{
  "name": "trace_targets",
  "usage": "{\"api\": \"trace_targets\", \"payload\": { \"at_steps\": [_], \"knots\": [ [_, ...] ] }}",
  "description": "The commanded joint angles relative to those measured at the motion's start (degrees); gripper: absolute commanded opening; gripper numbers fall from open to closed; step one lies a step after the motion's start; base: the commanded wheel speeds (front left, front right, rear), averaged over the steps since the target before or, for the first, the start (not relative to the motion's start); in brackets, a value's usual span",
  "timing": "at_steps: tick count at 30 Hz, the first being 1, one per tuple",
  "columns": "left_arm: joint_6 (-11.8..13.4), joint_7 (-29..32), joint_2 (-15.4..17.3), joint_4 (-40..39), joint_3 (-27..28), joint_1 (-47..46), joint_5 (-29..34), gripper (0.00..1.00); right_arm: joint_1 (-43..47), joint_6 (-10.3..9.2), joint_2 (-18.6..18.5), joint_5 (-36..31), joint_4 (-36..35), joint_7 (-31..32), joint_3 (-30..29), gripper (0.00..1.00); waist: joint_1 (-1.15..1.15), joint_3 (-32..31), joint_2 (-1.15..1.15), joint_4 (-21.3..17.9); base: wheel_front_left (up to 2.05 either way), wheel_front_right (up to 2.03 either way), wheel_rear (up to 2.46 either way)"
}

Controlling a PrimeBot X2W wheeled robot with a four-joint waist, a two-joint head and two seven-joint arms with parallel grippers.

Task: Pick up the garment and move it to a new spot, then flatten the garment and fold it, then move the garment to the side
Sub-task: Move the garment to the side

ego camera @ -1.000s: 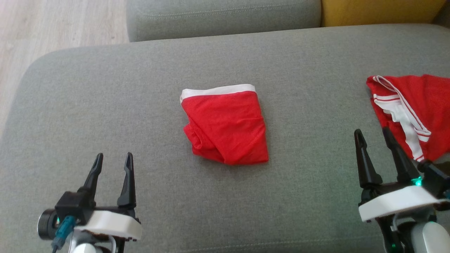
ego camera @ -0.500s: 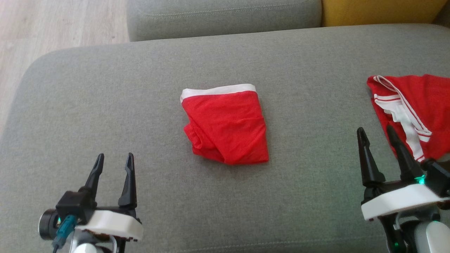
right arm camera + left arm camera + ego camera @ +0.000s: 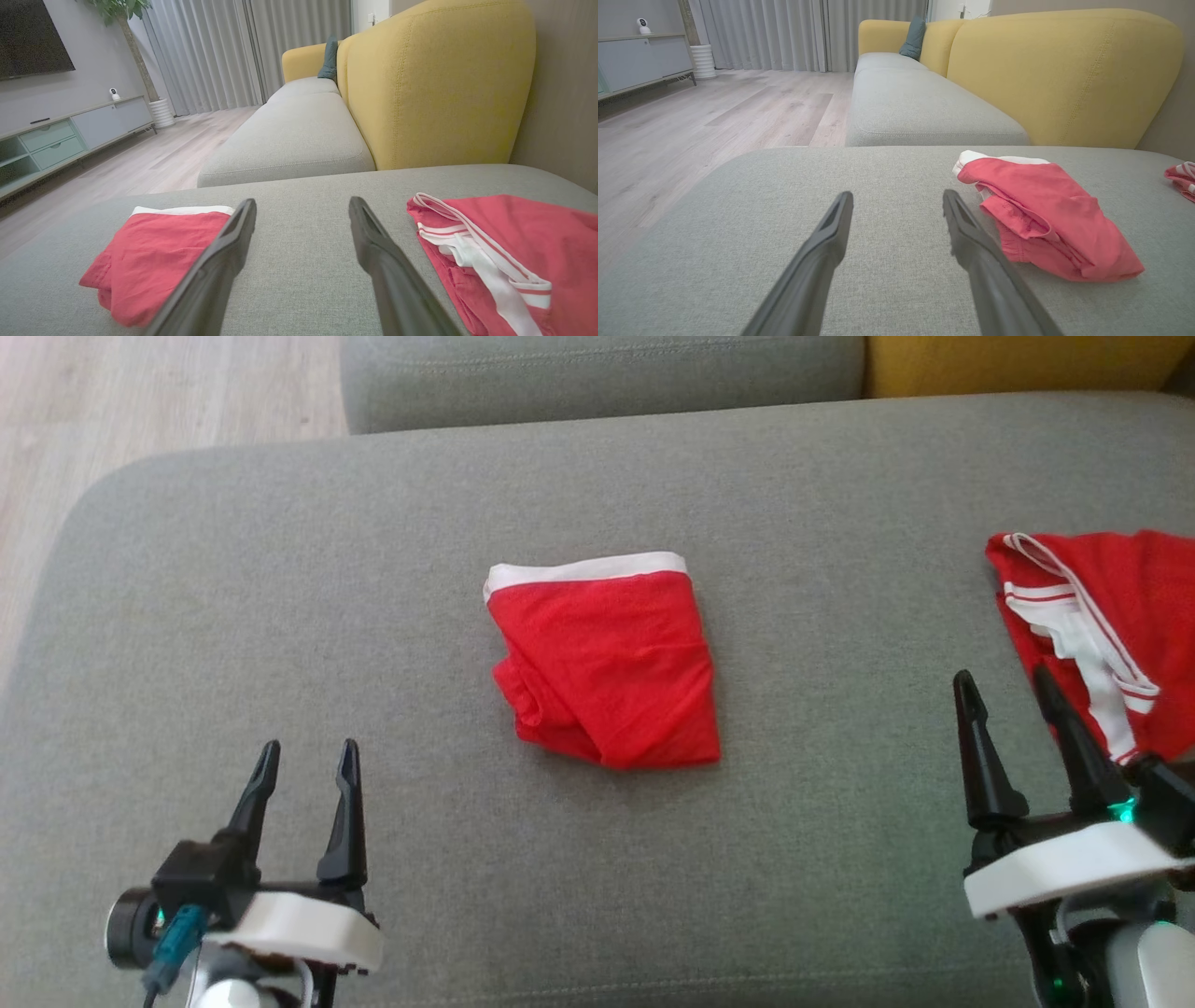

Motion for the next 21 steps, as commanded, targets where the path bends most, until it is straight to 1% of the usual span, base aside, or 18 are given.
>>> {"api": "trace_targets", "payload": {
  "at_steps": [1, 7, 13, 14, 21],
  "knots": [
    [0.46, -0.66, 1.03, -2.2, 1.47, -2.94, -0.43, 1.0, -1.12, -0.05, -0.36, -0.33, -2.33, 0.06, 0.82, 1.0, 0.0, 0.6, 0.0, 0.46, 0.0, 0.0, 0.0],
    [0.17, -0.98, 0.7, -2.94, 0.51, -6.38, -0.39, 1.0, -3.24, -0.05, -1.83, -1.38, -1.1, 1.29, 1.05, 1.0, 0.0, 4.4, 0.0, 2.94, 0.0, 0.0, 0.0],
    [-0.65, -1.52, 0.13, -2.46, -0.29, -11.14, -0.58, 1.0, -8.46, -0.05, -3.14, -2.16, 3.34, 1.94, 4.07, 1.0, 0.0, 9.22, 0.0, 6.43, 0.0, 0.0, 0.0],
    [-0.65, -1.52, 0.13, -2.46, -0.29, -11.14, -0.58, 1.0, -8.46, -0.05, -3.14, -2.16, 3.34, 1.94, 4.07, 1.0, 0.0, 9.22, 0.0, 6.43, 0.0, 0.0, 0.0],
    [-1.21, -1.74, -0.86, -2.66, -0.85, -15.29, -0.63, 1.0, -16.31, -0.05, -2.65, -1.29, 13.2, 2.24, 10.17, 1.0, 0.0, 13.13, 0.0, 9.92, 0.0, 0.0, 0.0]
  ]
}}
